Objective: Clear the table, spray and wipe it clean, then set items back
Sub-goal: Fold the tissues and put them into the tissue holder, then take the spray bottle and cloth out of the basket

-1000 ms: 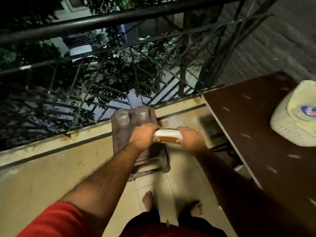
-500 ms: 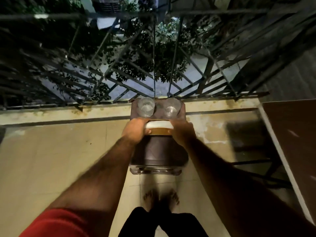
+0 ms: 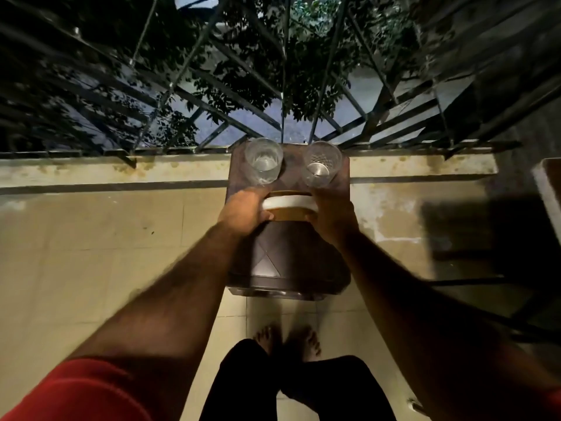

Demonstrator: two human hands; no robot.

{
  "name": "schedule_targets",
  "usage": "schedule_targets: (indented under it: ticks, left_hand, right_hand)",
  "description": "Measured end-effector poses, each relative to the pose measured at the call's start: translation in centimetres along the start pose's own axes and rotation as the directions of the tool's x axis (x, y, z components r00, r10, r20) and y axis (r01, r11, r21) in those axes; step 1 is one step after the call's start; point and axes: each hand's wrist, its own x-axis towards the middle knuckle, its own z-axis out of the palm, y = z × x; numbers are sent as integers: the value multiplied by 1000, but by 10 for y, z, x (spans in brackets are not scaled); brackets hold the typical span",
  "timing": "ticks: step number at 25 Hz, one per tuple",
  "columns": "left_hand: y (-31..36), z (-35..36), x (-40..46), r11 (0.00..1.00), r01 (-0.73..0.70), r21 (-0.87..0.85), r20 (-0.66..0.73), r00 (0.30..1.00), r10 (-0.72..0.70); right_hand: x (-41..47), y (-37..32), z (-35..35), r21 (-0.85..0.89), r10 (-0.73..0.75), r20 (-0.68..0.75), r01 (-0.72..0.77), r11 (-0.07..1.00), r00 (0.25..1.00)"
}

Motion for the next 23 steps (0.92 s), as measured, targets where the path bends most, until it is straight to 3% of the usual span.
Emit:
schedule_targets:
  ticks: [1, 4, 9, 12, 19, 23]
  left_hand:
    - [3, -4, -4, 1000, 2, -9, 1, 1000, -2]
    - [25, -30, -29, 1000, -8, -13, -53, 999, 8]
    - [117, -86, -87, 984, -177, -5, 4, 984, 177]
    - [179, -103, -99, 955, -297, 18, 37, 954, 296]
    - [349, -106, -116, 770, -637, 39, 51, 771, 635]
    - [450, -73, -143, 639, -768, 26, 88, 639, 764]
  right_hand:
    - [-2, -4, -6, -88, -4, 23, 6, 996, 1000]
    - [-25, -21, -45, -116, 137, 150, -120, 986, 979]
    - [-79, -48, -153, -154, 150, 69, -138, 978, 986]
    - [-112, -44, -214, -102, 240, -21, -240, 965, 971]
    - [-214, 23, -342, -41, 532, -141, -541, 840, 835]
    - [-304, 81, -391, -24, 645, -280, -676, 736, 711]
